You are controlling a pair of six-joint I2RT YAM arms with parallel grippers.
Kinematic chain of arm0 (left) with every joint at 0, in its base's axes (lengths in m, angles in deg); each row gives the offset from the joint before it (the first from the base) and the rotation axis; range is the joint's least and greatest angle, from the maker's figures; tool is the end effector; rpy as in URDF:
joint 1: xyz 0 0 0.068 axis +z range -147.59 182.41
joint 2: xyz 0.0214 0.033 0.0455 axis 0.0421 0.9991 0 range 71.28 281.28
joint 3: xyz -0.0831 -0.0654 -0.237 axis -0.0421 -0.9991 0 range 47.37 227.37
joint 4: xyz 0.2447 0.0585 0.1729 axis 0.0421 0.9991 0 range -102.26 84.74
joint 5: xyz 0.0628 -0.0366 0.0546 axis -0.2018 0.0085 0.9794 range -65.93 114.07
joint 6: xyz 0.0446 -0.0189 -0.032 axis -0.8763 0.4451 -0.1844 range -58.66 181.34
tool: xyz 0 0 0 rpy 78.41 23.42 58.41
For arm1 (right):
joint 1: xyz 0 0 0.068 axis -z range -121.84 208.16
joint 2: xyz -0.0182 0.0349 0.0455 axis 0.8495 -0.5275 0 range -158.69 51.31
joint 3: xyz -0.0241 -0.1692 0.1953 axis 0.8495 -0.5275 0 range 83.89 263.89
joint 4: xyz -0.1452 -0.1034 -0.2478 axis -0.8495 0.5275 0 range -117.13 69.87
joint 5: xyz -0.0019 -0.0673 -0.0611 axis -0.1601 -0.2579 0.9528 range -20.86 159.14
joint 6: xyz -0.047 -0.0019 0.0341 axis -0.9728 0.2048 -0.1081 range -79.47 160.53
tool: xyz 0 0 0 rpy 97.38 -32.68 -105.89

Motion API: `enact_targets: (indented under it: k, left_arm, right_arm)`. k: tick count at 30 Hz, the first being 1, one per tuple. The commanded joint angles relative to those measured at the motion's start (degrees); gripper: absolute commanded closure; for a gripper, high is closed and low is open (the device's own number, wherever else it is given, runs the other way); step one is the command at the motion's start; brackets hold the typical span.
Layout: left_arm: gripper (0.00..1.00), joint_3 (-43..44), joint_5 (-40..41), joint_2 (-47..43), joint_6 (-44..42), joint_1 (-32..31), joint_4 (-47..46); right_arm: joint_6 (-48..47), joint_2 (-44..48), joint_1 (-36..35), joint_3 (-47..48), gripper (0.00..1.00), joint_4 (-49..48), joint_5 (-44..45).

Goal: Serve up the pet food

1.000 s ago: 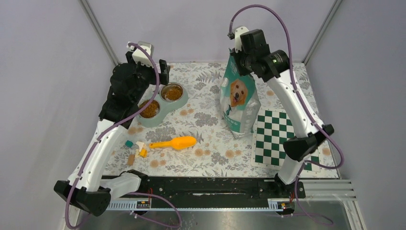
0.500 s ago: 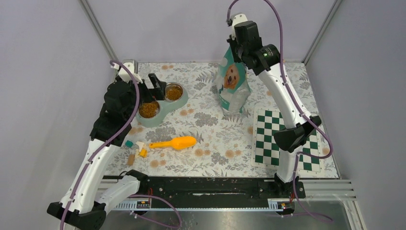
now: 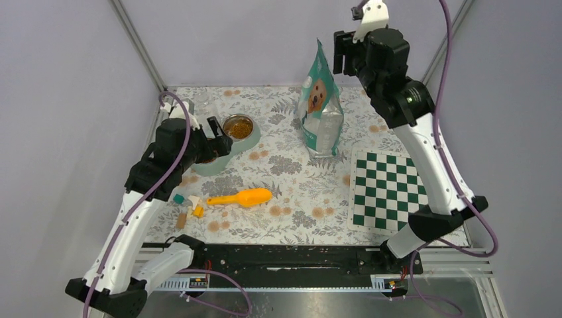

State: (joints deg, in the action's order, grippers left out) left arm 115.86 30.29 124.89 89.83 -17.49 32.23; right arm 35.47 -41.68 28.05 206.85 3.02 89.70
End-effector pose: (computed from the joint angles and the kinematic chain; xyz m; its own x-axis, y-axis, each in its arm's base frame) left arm 0.2252 -0.0769 0.3907 -0.5274 -0.3134 -0.7897 -0.0020 0.9299 -0.3677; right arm 0.3260 0.1722 0.5606 0.0120 -0.0884 -0.9960 -0.1656 0.9822 -0.0892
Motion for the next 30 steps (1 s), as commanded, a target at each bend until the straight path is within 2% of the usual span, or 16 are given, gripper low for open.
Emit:
enact_targets:
  k: [1, 8, 17, 22, 27, 30]
  left_arm:
    - [0.01, 2.3, -1.3, -4.2, 4.0, 0.1, 3.0]
    - [0.01, 8.2, -4.4, -9.8, 2.2, 0.1, 4.7]
    - [0.01, 10.3, -13.5, -15.7, 2.8, 0.0, 4.8]
    - [0.01, 8.7, -6.9, -20.9, 1.6, 0.1, 6.2]
    - [0.01, 11.2, -1.2, -22.3, 1.2, 0.0, 11.4]
    - [0.01, 11.4, -0.5, -23.5, 0.6, 0.1, 12.2]
  right_arm:
    - [2.7, 10.0, -0.2, -7.5, 0.29, -1.5, 3.2]
    - [6.9, 32.8, -0.2, -30.8, 0.29, -7.5, 11.6]
    - [18.5, 60.5, -0.2, -51.7, 0.36, 3.4, 21.5]
    - [19.6, 68.4, -0.2, -53.9, 0.35, 11.7, 25.3]
    - [18.4, 72.1, -0.2, -52.6, 0.27, 16.5, 28.3]
    - [17.9, 72.4, -0.2, -50.4, 0.10, 19.1, 29.5]
